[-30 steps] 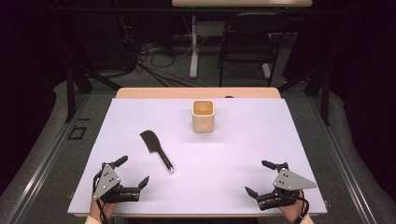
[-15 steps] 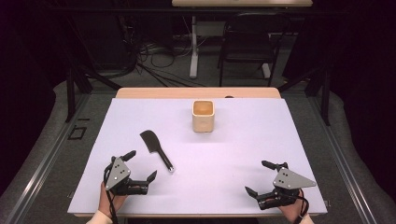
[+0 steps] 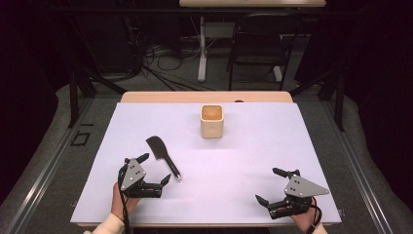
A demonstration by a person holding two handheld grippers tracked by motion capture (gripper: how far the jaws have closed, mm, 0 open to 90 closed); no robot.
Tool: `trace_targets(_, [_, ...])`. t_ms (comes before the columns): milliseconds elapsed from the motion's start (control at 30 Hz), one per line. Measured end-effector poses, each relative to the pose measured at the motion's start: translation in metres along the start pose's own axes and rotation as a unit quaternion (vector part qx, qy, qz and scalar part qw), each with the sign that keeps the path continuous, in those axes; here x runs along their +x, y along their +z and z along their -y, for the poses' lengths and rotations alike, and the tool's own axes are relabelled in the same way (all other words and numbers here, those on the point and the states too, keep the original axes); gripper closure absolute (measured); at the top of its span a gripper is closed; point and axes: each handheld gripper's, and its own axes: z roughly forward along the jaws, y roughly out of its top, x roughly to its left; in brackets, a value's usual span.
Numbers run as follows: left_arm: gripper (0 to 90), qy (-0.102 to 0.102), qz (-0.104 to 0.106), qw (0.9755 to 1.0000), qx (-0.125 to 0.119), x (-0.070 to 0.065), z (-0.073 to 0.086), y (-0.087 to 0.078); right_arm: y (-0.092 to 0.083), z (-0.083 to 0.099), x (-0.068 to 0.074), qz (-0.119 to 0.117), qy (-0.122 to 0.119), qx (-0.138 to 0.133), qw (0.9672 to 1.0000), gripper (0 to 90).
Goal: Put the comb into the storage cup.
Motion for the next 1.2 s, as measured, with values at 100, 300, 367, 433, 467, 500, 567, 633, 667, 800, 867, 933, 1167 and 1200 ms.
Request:
trace_targets(100, [0.3,0.001,0.002,1.0,0.0,0.0,-0.002,0.003,0.0,0.0,0.0,0.0,-0.003,0.002,1.0,0.0])
trace_targets(300, [0.2,0.0,0.005,1.0,0.002,-0.001,-0.005,0.009,0.0,0.0,0.001,0.001,-0.005,0.003,1.0,0.0])
trace_targets(367, [0.3,-0.002,0.005,1.0,0.005,-0.001,-0.006,0.011,0.0,-0.001,0.001,0.002,-0.005,0.002,1.0,0.0])
trace_targets(433, [0.3,-0.001,0.005,1.0,0.008,-0.001,-0.007,0.013,0.001,0.0,0.001,0.002,-0.007,0.004,1.0,0.0])
trace_targets(467, [0.4,0.0,0.006,0.9999,0.01,-0.002,-0.008,0.014,0.001,0.0,0.001,0.002,-0.006,0.004,1.0,0.0])
trace_targets(500, [0.4,0.001,0.007,0.9999,0.011,-0.002,-0.008,0.015,0.001,0.0,0.001,0.002,-0.007,0.004,1.0,0.0])
trace_targets(567, [0.4,-0.003,0.01,0.9999,0.012,-0.002,-0.009,0.017,0.0,0.0,0.001,0.001,-0.007,0.002,1.0,0.0])
trace_targets(633, [0.4,-0.003,0.012,0.9998,0.013,-0.002,-0.009,0.019,0.0,0.0,0.001,0.0,-0.009,0.003,1.0,0.0])
trace_targets(667, [0.4,-0.005,0.015,0.9998,0.013,-0.002,-0.01,0.02,0.0,0.0,0.001,-0.001,-0.008,0.003,1.0,0.0])
trace_targets(800, [0.4,-0.01,0.019,0.9996,0.017,-0.003,-0.011,0.024,0.001,0.0,0.001,-0.001,-0.007,0.004,1.0,0.0])
trace_targets(867, [0.3,-0.009,0.022,0.9995,0.019,-0.003,-0.012,0.027,0.001,0.0,0.001,-0.001,-0.005,0.004,1.0,0.0])
trace_targets(933, [0.3,-0.011,0.024,0.9994,0.021,-0.004,-0.013,0.029,0.001,0.0,0.001,0.0,-0.006,0.004,1.0,0.0])
trace_targets(1167, [0.1,-0.019,0.028,0.9991,0.027,-0.005,-0.014,0.037,0.001,0.0,0.001,-0.003,-0.003,0.004,1.0,0.0])
trace_targets(1200, [0.1,-0.02,0.028,0.999,0.03,-0.005,-0.014,0.038,0.001,0.0,0.0,-0.003,-0.003,0.006,1.0,0.0])
